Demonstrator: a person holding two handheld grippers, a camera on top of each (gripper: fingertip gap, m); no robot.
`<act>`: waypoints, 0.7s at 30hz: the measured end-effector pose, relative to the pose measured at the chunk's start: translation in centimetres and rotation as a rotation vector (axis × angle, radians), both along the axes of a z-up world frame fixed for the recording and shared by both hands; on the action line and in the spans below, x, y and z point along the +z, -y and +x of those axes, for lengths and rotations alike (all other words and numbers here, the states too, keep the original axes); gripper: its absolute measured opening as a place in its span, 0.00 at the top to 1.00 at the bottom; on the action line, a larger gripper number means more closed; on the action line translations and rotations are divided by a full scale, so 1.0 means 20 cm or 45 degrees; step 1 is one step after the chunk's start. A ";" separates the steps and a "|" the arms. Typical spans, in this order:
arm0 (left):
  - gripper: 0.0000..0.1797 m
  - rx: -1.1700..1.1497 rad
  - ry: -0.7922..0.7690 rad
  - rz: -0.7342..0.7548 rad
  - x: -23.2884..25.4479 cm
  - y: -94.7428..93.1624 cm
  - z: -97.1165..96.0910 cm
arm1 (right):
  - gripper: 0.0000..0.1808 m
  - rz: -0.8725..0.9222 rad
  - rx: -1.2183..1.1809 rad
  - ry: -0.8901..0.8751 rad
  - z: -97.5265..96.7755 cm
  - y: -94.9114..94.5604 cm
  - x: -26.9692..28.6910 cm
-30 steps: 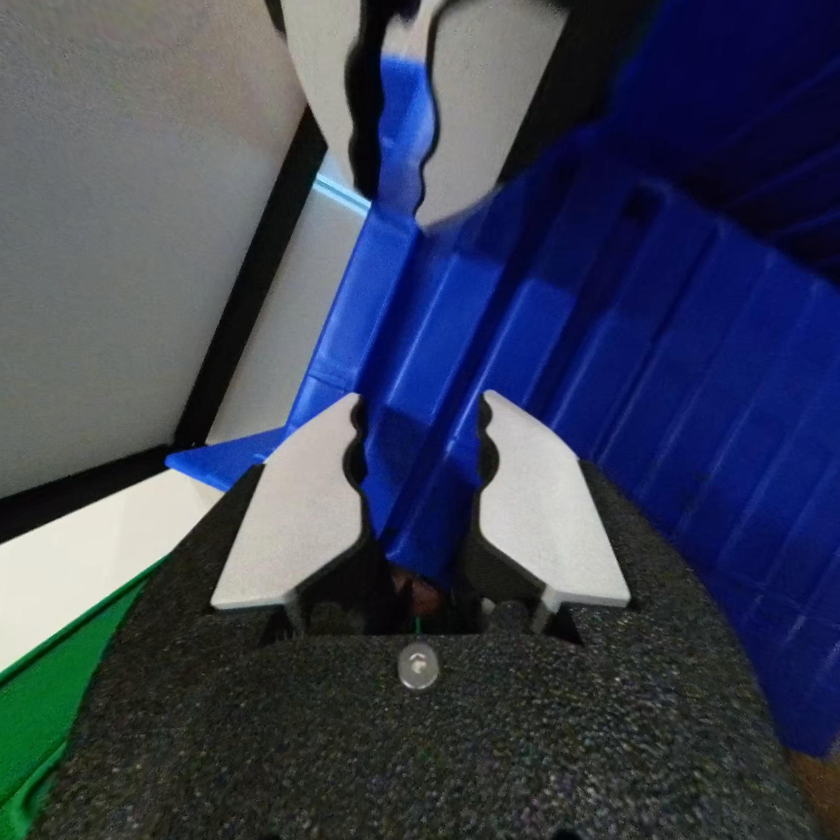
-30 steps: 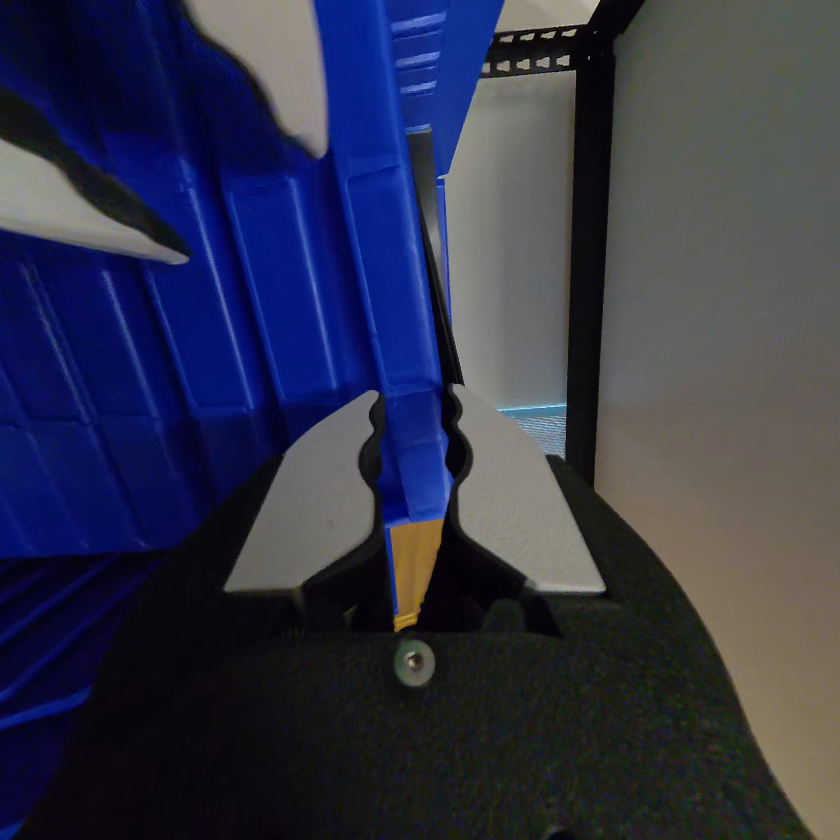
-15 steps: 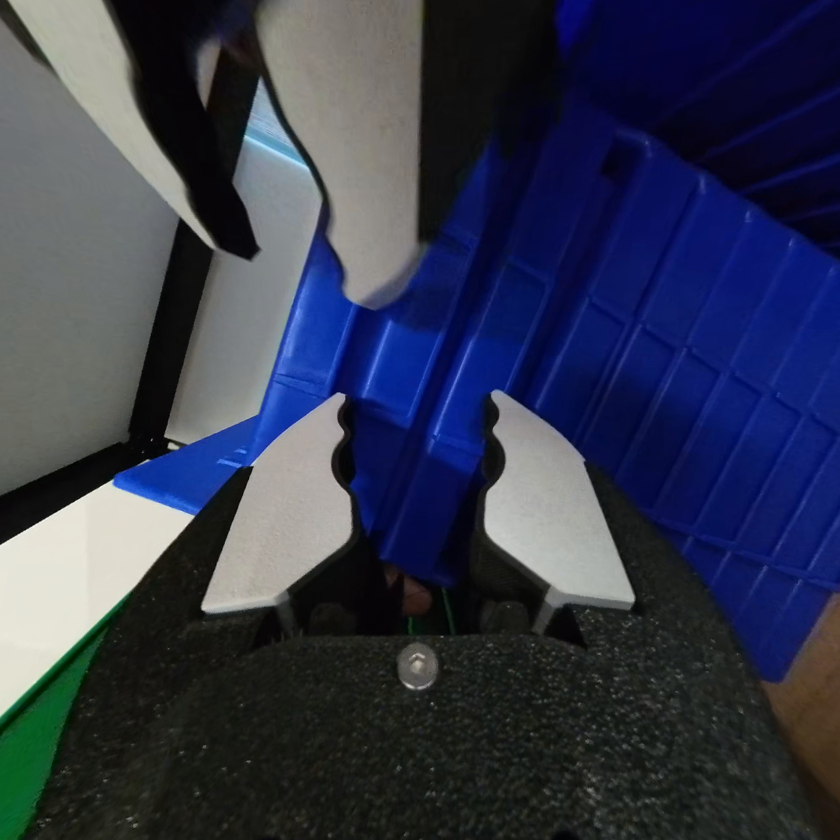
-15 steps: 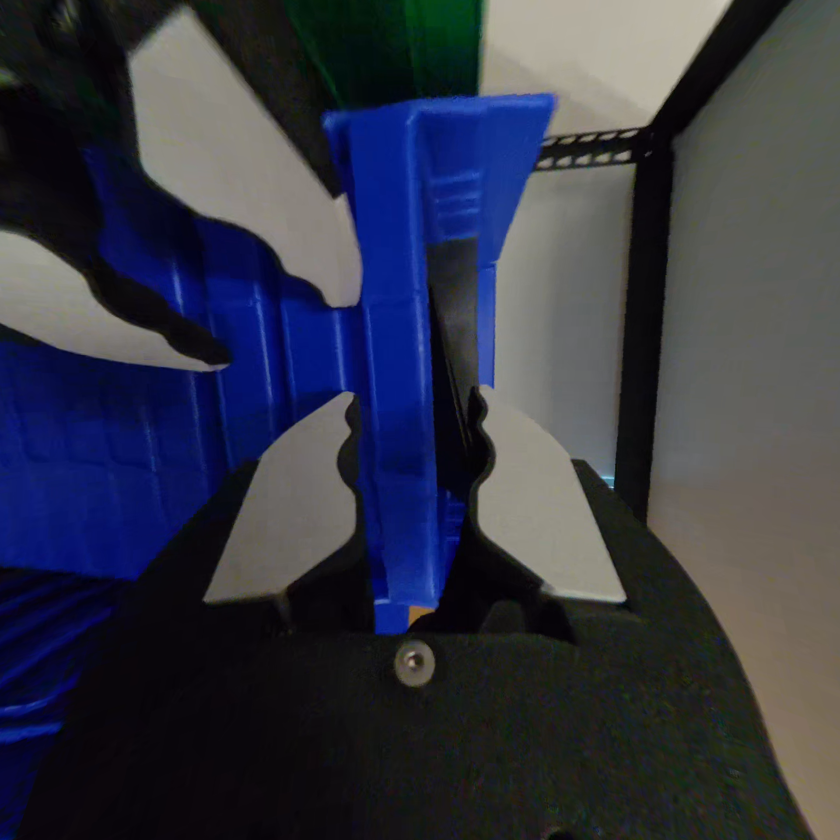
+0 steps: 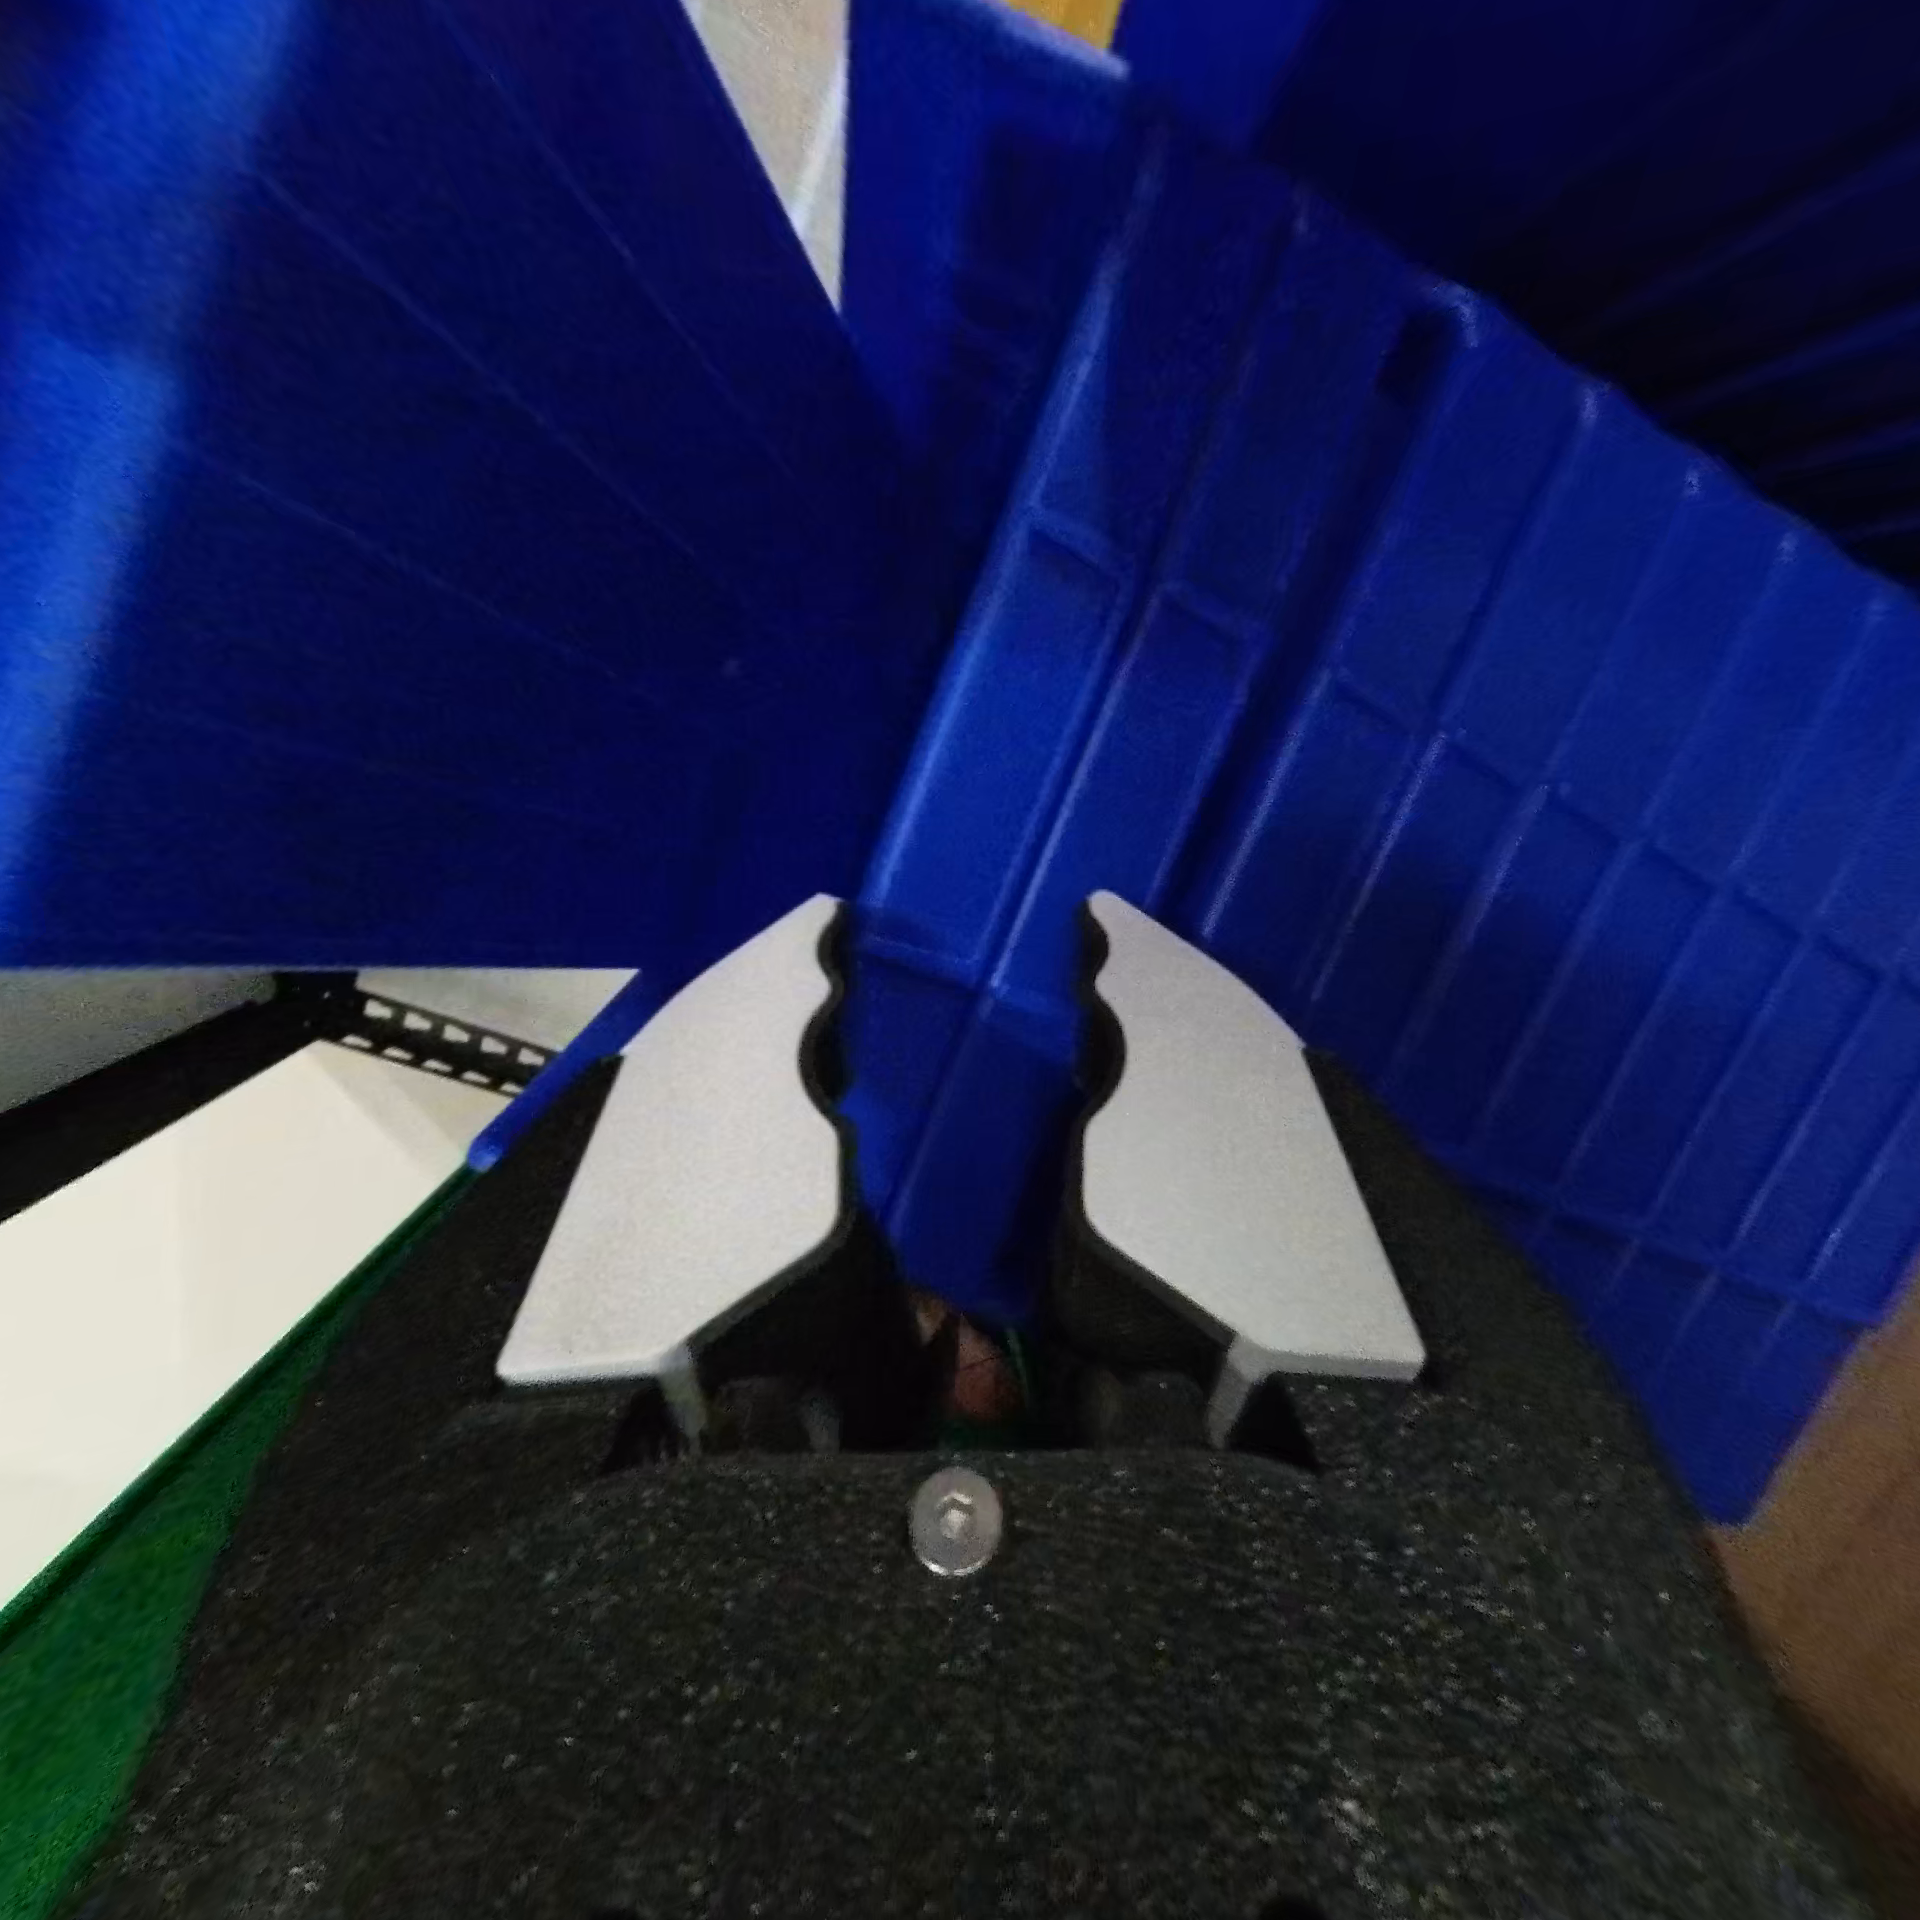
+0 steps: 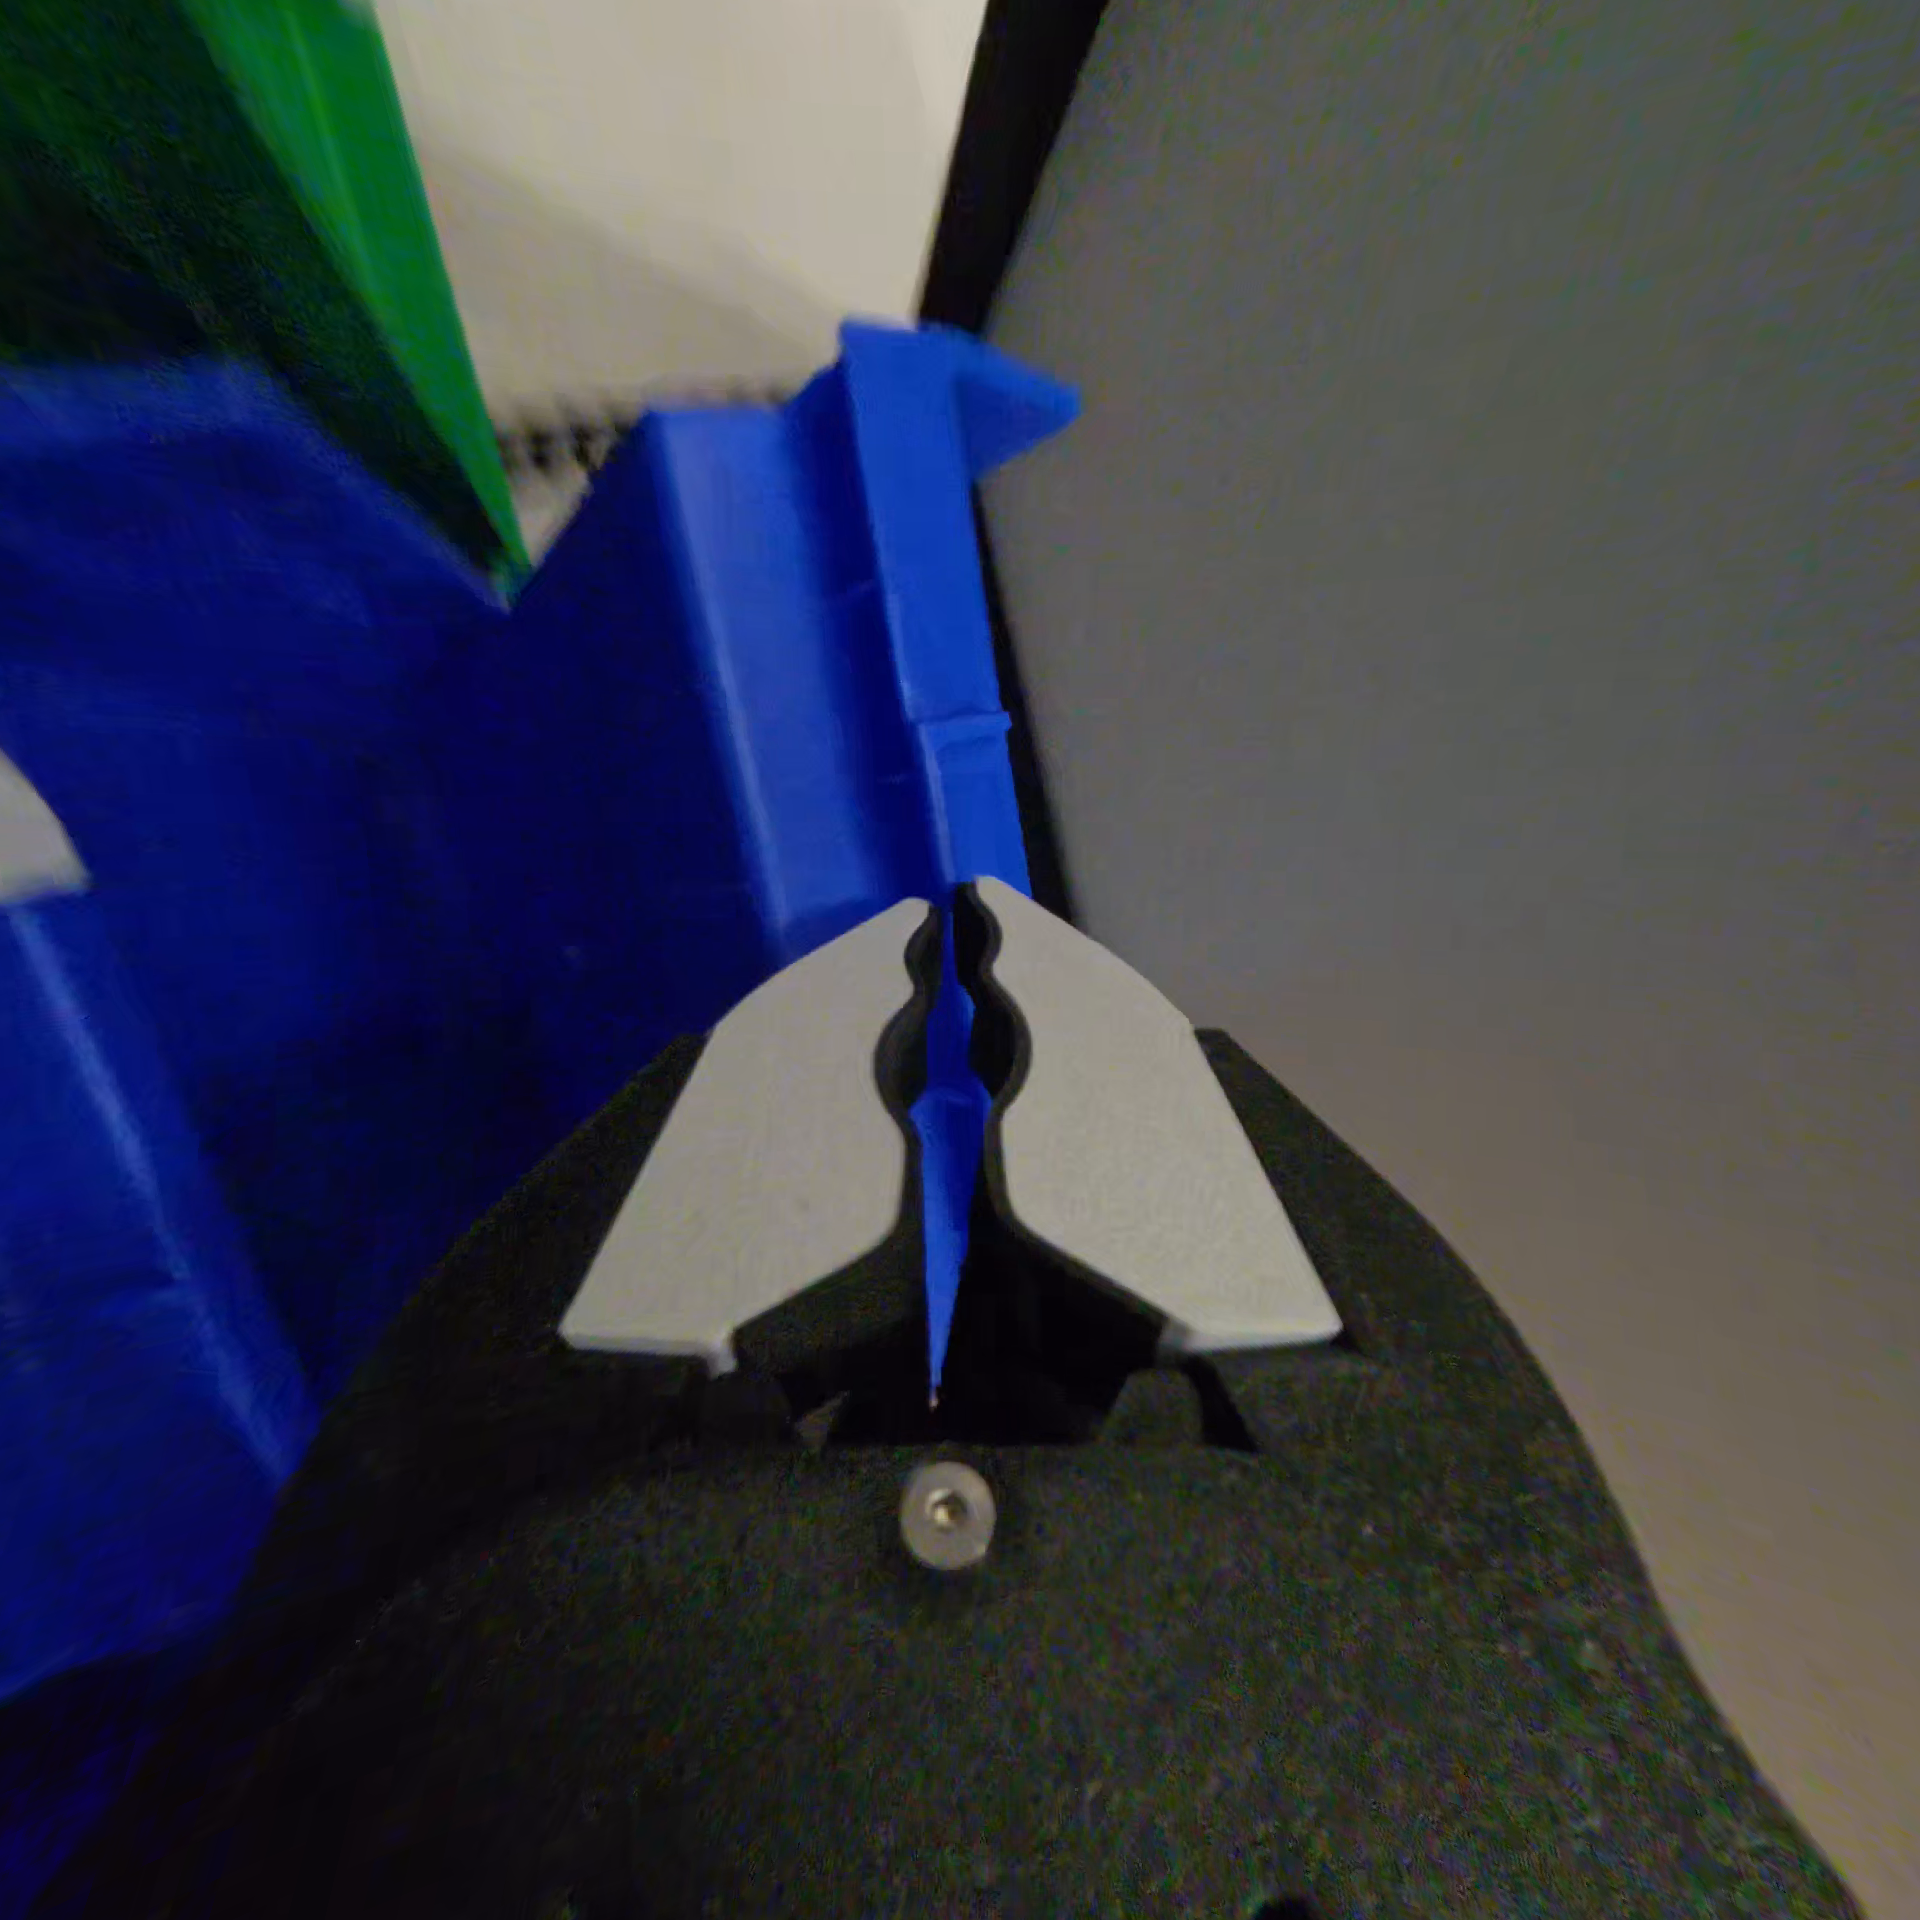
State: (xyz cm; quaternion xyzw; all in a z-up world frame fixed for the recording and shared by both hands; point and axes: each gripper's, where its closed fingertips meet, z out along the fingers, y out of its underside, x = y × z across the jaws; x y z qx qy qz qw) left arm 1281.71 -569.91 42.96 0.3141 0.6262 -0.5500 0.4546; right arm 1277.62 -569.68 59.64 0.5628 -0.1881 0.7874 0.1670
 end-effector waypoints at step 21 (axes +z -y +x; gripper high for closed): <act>0.75 -0.079 -0.235 -0.124 0.06 0.01 0.00 | 0.57 0.633 -0.104 -0.707 -0.10 0.01 -0.41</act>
